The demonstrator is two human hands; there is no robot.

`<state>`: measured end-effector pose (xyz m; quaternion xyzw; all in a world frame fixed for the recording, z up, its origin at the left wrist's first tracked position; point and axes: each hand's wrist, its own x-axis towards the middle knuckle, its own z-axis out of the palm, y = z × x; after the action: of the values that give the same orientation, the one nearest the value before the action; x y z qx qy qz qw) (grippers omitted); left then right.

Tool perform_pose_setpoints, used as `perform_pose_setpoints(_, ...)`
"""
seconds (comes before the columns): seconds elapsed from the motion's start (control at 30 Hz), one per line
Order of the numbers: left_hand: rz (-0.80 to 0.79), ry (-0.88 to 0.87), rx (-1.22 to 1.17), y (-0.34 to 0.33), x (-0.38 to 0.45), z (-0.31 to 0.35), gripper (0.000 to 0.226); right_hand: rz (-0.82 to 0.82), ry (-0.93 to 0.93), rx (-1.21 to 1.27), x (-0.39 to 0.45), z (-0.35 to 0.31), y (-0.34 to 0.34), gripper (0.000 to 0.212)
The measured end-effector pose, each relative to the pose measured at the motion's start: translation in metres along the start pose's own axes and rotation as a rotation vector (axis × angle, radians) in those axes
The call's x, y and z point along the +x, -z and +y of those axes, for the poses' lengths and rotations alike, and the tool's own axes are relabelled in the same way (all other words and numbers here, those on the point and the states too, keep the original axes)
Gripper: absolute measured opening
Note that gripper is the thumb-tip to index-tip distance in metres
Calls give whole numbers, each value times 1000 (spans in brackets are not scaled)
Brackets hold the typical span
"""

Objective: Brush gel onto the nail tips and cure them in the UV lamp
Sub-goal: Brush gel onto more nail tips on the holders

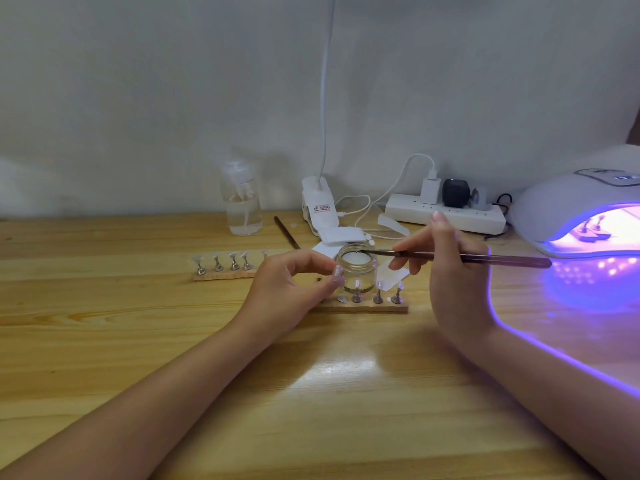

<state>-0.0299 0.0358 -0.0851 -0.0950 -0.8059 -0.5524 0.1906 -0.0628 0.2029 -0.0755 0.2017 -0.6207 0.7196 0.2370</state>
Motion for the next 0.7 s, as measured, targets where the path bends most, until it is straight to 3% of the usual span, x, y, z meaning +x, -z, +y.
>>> perform_pose_setpoints(0.7,-90,10,111,-4,3,-8,34,29,-2,13,5,10,3,48)
